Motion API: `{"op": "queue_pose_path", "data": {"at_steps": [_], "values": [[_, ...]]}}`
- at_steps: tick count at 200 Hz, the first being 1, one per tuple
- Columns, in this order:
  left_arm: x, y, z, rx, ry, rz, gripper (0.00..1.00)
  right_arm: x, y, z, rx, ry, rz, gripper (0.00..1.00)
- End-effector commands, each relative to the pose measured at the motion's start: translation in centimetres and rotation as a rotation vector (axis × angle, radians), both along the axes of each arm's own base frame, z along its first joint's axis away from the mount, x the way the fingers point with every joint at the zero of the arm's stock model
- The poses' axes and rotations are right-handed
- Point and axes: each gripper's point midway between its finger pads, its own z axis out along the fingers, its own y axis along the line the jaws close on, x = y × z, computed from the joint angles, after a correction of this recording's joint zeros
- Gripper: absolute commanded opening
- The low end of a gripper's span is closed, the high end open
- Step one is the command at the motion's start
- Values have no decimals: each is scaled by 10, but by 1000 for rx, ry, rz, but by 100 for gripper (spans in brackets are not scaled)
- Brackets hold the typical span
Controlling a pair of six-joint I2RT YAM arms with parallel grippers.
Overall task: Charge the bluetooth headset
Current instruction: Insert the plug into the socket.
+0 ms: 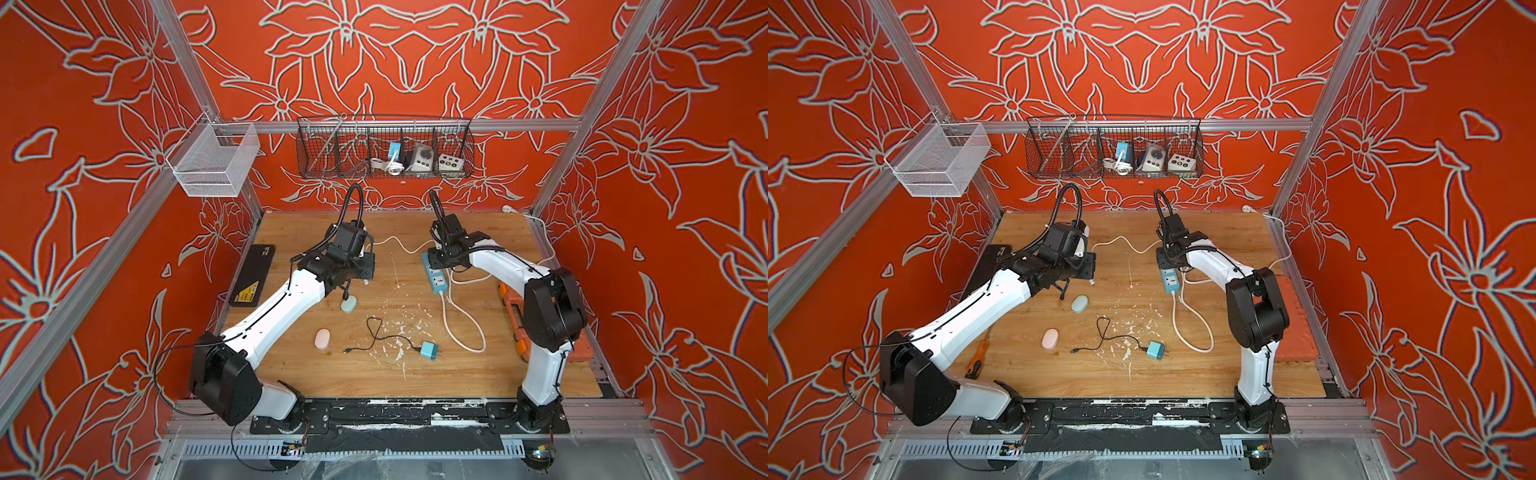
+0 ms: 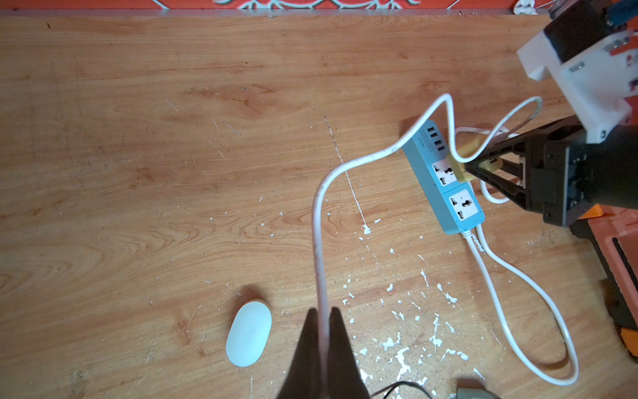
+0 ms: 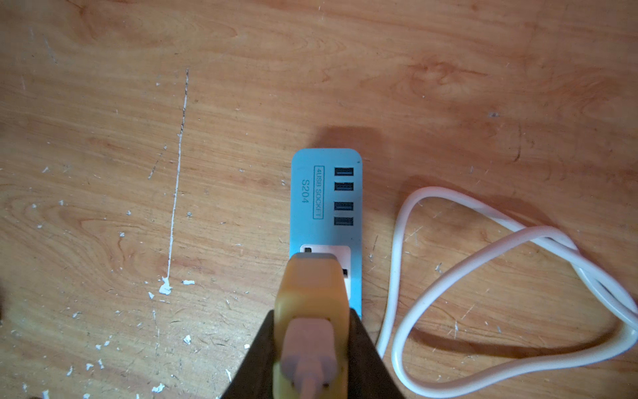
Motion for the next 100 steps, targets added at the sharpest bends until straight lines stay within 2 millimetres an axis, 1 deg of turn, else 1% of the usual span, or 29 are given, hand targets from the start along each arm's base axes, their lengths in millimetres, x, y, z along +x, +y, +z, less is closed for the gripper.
{"op": "queue_pose_path", "data": {"at_steps": [1, 35, 72, 100], "values": [[1, 1, -4, -12, 9, 7, 0, 6, 3, -2, 9, 0, 12, 13], [1, -1, -4, -19, 8, 4, 0, 3, 1, -13, -4, 21, 12, 13], [0, 0, -5, -17, 11, 4, 0, 6, 2, -13, -9, 16, 14, 13], [0, 0, -3, -20, 5, 4, 0, 6, 1, -18, -20, 26, 16, 13]]}}
